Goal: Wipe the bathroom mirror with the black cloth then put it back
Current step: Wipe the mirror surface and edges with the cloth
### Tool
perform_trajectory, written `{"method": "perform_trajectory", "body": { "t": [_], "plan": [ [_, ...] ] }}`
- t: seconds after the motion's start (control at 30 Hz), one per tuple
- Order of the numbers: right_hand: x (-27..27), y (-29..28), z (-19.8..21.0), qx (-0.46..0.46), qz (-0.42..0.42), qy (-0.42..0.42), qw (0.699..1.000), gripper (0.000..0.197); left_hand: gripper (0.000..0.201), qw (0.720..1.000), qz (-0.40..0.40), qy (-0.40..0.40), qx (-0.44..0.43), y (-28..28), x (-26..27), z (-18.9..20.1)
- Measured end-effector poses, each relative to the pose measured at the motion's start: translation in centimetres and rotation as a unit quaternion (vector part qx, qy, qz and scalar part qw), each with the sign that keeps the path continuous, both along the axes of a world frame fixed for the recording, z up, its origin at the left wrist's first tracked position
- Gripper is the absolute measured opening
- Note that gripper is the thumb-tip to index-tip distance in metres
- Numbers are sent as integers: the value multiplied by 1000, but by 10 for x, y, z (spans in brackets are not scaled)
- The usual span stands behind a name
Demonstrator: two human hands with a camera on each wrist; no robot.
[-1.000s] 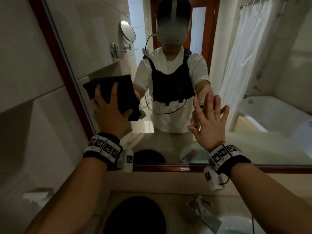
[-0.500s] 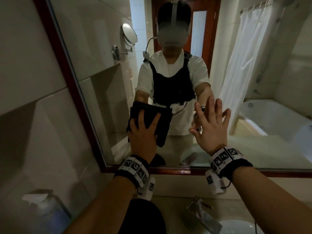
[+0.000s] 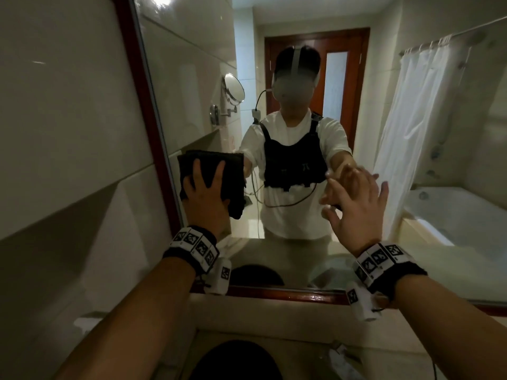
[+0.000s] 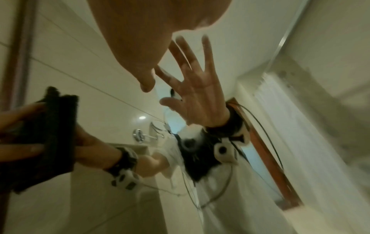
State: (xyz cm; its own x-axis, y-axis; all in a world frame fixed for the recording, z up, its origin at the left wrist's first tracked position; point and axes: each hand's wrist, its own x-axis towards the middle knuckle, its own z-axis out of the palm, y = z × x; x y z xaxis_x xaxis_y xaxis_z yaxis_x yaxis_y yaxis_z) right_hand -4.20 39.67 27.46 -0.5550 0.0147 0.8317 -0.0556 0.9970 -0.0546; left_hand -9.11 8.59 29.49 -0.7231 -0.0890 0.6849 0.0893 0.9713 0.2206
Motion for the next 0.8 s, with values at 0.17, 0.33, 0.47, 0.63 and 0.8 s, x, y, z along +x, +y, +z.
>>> {"method": "perform_trajectory", "body": {
  "t": [0.17,0.33,0.47,0.63,0.8],
  "plan": [
    [-11,-25,47,41,19,10,999,85,81,1000,-2,27,-3,5,0,-2],
    [-28,-26,38,66,-13,-38,997,112,86,999,-10,27,-19,-6,-5,-18],
    [-30,-22,34,70,-8,-33,997,110,78,998,-28,50,29,-27,-6,-48],
    [-31,-20,31,67,-6,-34,997,109,76,997,-37,57,-22,-43,-9,-67],
    [-31,-19,31,65,-5,-40,997,109,85,998,-31,58,-10,-40,-8,-68]
  ]
}}
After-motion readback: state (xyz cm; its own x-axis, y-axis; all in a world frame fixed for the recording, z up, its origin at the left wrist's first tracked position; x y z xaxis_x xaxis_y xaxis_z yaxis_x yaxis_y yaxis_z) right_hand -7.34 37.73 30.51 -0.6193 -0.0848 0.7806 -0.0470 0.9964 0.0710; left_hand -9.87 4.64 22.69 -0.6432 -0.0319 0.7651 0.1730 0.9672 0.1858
